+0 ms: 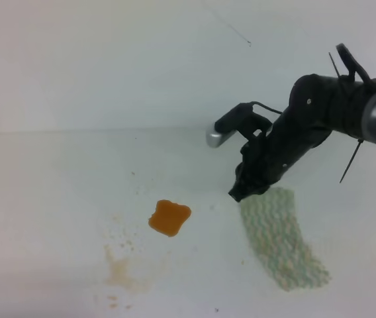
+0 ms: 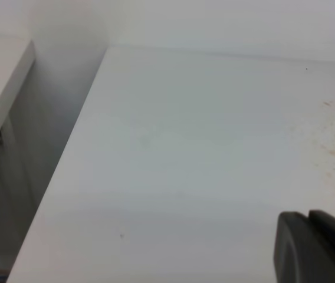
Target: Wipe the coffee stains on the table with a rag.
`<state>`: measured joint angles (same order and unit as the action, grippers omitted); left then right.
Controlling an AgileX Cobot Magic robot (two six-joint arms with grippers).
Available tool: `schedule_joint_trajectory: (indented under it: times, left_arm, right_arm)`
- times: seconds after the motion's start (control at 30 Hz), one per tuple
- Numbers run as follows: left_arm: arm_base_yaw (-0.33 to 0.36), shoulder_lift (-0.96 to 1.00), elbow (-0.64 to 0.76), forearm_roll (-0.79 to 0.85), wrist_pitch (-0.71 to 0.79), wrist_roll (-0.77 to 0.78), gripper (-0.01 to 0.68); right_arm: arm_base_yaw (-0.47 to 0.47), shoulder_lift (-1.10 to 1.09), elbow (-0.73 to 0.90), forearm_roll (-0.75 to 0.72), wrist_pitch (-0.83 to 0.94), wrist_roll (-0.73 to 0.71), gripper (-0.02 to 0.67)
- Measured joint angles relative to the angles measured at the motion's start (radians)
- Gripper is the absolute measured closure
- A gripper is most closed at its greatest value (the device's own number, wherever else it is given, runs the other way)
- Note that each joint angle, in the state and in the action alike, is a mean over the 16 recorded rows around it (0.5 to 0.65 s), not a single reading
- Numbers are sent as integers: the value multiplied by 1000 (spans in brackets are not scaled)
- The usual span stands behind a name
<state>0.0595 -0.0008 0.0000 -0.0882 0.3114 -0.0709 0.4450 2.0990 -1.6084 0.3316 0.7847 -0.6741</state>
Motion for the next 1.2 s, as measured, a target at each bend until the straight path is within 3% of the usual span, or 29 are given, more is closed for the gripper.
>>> schedule_joint_trajectory:
  times: [0.33,0.5,0.93,1.2]
  left_arm:
    - [0,0,0,0,0,0,675]
    - [0,0,0,0,0,0,675]
    - [0,0,0,0,0,0,675]
    - [0,0,0,0,0,0,675]
  right_arm:
    - [-5,16,-5,-190,75,158,321]
    - [-5,42,-4,-221,52,222,271]
    - [-5,105,-5,-256,18,286,281]
    - [-4,141,-5,-254,30,279,438]
